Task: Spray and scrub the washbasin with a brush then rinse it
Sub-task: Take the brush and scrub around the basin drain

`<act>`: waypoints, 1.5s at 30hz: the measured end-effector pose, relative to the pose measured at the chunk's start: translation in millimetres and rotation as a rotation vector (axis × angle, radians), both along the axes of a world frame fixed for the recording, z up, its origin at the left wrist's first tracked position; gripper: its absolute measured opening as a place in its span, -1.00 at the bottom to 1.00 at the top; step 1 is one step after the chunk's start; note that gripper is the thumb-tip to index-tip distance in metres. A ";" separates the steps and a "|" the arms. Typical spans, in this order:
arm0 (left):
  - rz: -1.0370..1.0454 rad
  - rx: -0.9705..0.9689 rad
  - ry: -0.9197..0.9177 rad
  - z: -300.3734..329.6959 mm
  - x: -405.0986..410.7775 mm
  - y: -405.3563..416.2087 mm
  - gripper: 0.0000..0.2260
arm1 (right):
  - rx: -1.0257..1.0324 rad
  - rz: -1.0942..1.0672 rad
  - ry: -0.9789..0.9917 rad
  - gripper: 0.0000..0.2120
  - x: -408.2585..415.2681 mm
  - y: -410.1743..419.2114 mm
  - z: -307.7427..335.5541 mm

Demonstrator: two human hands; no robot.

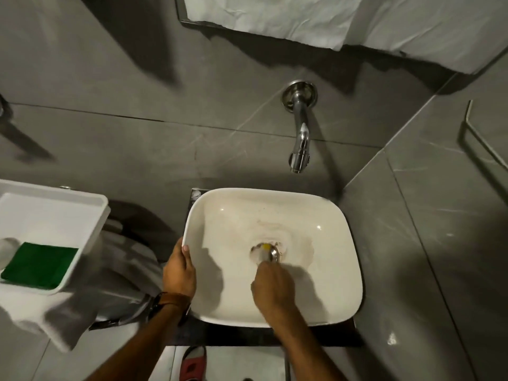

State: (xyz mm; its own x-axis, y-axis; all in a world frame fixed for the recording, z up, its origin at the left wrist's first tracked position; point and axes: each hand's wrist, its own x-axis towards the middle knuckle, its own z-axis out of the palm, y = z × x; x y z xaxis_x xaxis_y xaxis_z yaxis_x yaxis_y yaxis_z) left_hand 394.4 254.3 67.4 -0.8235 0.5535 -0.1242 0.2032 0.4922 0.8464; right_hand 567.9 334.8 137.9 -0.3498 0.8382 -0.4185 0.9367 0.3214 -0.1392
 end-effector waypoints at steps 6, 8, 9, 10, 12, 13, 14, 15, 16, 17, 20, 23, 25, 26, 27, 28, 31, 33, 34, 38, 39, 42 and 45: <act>0.006 -0.013 -0.004 3.6 2.6 -0.1 -0.61 | 0.014 -0.091 -0.056 -0.73 38.2 -5.6 5.4; 0.006 -0.023 -0.009 4.6 2.1 0.9 -0.61 | 0.025 0.061 -0.037 -0.75 24.7 -30.1 -1.6; 0.007 -0.033 -0.014 3.7 2.0 0.6 -0.61 | 0.056 0.070 -0.006 -0.74 11.5 -23.6 -1.7; 0.007 -0.041 -0.024 3.4 1.8 0.1 -0.60 | 0.065 0.065 0.004 -0.74 1.1 -8.7 -1.7; 0.017 -0.039 -0.038 4.1 3.1 -0.4 -0.59 | 0.106 -0.004 -0.018 -0.73 5.9 30.0 -0.2; 0.020 -0.032 -0.031 4.0 3.1 0.0 -0.59 | 0.137 -0.061 -0.042 -0.73 17.4 40.6 1.2; 0.021 -0.028 -0.017 3.8 3.2 0.5 -0.60 | 0.140 -0.090 -0.066 -0.73 29.8 41.7 2.3; 0.022 -0.029 -0.002 3.6 3.7 0.8 -0.60 | 0.136 -0.085 -0.103 -0.73 41.0 31.4 -0.1; 0.025 -0.034 0.010 3.7 3.5 1.0 -0.61 | 0.093 -0.047 -0.116 -0.74 44.6 11.7 -1.9; 0.029 -0.041 0.017 3.6 2.9 1.2 -0.61 | 0.034 0.000 -0.110 -0.75 40.0 -5.0 -5.3; 0.021 -0.045 0.011 3.1 4.2 1.8 -0.60 | 0.023 0.033 -0.013 -0.77 11.8 -1.7 -12.1; 0.028 -0.037 0.015 3.8 4.3 1.5 -0.59 | 0.120 0.035 0.066 -0.72 -1.8 37.4 -8.0; 0.023 -0.035 0.012 3.7 4.9 0.8 -0.58 | 0.135 -0.061 0.039 -0.74 10.5 57.9 -9.0; 0.020 -0.033 0.005 4.1 5.1 0.7 -0.57 | 0.159 -0.147 0.024 -0.77 18.7 67.9 -10.9; 0.016 -0.031 0.001 5.1 5.6 1.0 -0.56 | 0.194 -0.244 0.027 -0.77 26.5 76.9 -13.9; 0.015 -0.027 0.004 6.5 5.9 1.3 -0.54 | 0.222 -0.336 0.047 -0.75 30.8 84.7 -17.7; 0.016 -0.024 0.021 8.0 5.6 2.4 -0.50 | 0.217 -0.320 0.101 -0.58 7.5 85.5 -25.2; 0.005 -0.028 0.014 9.1 6.1 1.8 -0.50 | 0.176 0.018 0.137 -0.47 -27.2 56.5 -34.9; 0.003 -0.024 0.002 10.1 6.3 1.6 -0.50 | 0.161 0.171 0.151 -0.43 -40.1 44.7 -41.3; 0.005 -0.027 0.030 9.8 5.5 1.4 -0.51 | 0.200 -0.100 0.090 -0.48 -41.8 56.5 -47.3; 0.006 -0.030 0.044 9.7 5.0 1.7 -0.52 | 0.212 -0.245 0.066 -0.51 -32.4 61.9 -48.7; 0.001 -0.026 0.037 11.0 5.0 1.5 -0.54 | 0.221 -0.180 0.046 -0.54 -22.4 48.8 -44.9; -0.010 -0.025 0.028 11.3 4.9 0.0 -0.52 | 0.178 0.143 0.114 -0.51 -21.3 31.4 -43.8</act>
State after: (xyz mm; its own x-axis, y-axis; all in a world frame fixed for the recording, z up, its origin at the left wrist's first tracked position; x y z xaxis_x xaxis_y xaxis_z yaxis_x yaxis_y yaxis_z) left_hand 399.2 254.3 78.7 -0.8214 0.5587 -0.1148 0.2317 0.5107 0.8280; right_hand 546.6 366.3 94.0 -0.5069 0.8335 -0.2196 0.8612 0.4787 -0.1709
